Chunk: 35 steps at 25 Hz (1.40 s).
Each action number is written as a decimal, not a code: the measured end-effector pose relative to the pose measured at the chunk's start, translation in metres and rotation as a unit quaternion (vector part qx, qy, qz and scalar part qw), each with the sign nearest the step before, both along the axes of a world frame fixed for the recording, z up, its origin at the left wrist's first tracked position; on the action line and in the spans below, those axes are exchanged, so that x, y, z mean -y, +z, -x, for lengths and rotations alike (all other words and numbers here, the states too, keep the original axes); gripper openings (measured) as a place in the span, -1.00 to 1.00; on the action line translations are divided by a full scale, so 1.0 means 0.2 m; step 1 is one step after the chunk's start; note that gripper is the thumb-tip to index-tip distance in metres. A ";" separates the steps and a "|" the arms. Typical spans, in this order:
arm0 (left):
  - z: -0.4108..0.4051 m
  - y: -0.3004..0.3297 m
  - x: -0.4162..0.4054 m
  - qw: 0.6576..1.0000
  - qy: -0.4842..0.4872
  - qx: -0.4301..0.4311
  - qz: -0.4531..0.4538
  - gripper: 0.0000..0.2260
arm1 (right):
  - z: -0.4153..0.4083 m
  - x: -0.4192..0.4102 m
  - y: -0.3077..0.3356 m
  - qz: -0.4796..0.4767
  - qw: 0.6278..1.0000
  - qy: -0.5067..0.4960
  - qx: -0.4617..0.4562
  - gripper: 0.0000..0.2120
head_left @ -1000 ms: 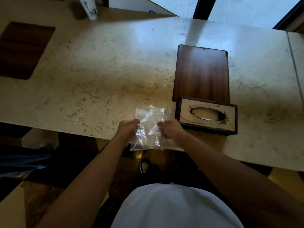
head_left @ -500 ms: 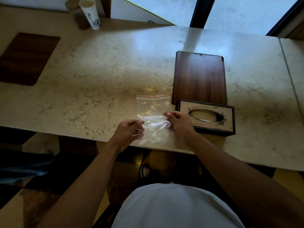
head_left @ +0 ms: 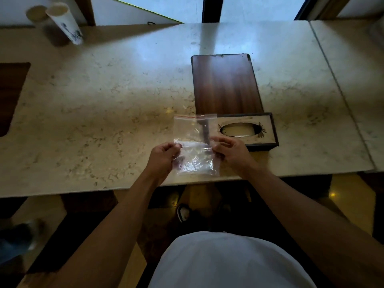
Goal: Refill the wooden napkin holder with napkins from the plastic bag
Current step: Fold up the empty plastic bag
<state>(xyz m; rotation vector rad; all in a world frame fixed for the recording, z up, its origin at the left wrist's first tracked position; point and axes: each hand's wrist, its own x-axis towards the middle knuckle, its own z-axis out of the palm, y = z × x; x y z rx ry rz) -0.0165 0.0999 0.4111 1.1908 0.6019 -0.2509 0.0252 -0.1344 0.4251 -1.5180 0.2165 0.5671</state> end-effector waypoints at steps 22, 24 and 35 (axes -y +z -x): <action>-0.20 0.11 1.95 0.921 -0.374 -0.094 -0.058 -0.48 | 0.54 1.81 -0.09 -0.069 0.934 -0.351 0.014 -0.49; -0.16 0.05 2.19 0.902 -0.411 -0.082 -0.103 -0.65 | 0.69 2.01 -0.13 -0.041 0.919 -0.391 -0.008 -0.46; 0.05 -0.64 3.07 0.757 -0.610 -0.090 -0.217 -0.88 | 1.23 2.44 -0.82 -0.047 0.759 -0.604 -0.239 -0.86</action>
